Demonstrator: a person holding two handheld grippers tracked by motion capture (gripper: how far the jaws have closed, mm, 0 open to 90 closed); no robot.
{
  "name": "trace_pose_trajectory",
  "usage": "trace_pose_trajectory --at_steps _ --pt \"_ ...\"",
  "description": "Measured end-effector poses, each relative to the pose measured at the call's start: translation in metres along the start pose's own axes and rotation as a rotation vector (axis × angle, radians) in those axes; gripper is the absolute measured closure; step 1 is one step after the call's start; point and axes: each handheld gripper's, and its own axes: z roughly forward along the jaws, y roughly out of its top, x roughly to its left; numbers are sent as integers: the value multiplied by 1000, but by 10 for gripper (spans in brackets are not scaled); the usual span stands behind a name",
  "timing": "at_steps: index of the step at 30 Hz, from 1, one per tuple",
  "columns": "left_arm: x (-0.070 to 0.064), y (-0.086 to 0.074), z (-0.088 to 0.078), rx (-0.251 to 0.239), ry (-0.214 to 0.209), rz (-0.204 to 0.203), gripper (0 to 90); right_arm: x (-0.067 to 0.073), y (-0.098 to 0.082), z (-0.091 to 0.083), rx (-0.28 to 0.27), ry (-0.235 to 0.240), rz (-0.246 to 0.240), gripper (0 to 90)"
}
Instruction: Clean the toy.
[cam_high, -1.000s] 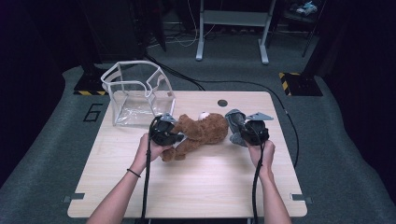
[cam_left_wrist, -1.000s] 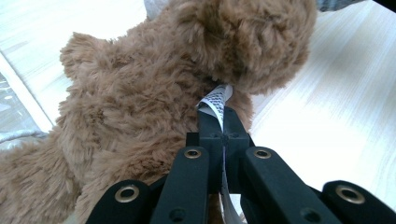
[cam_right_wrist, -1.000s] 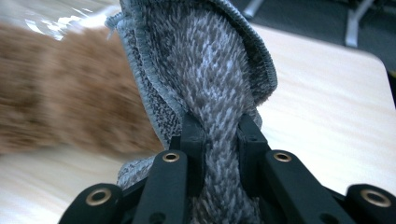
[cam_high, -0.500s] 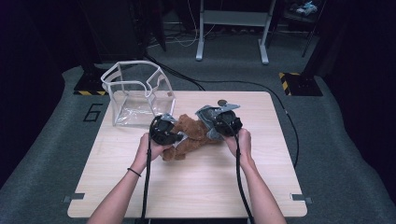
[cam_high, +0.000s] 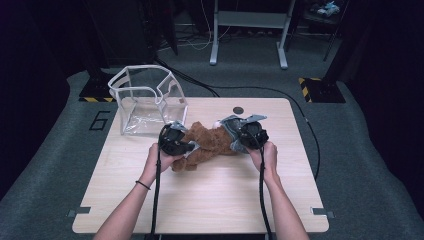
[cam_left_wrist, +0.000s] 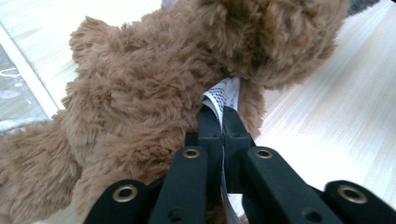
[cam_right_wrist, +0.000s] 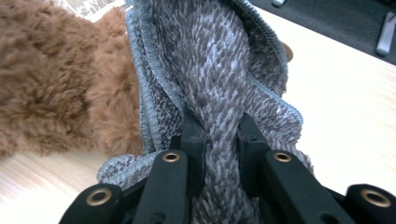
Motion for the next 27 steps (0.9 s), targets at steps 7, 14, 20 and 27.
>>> trace_pose_trajectory --at_steps 7,14,20,27 --pt "-19 -7 0 -28 50 28 547 10 -2 0 -15 14 -16 773" --pt "-38 -19 -2 -72 120 39 411 13 -5 0 -9 17 -19 773" --pt "-54 -32 -6 -103 146 43 352 16 -5 1 1 12 -18 773" --pt "-76 -41 -10 -135 142 58 343 18 -4 1 2 7 -16 773"
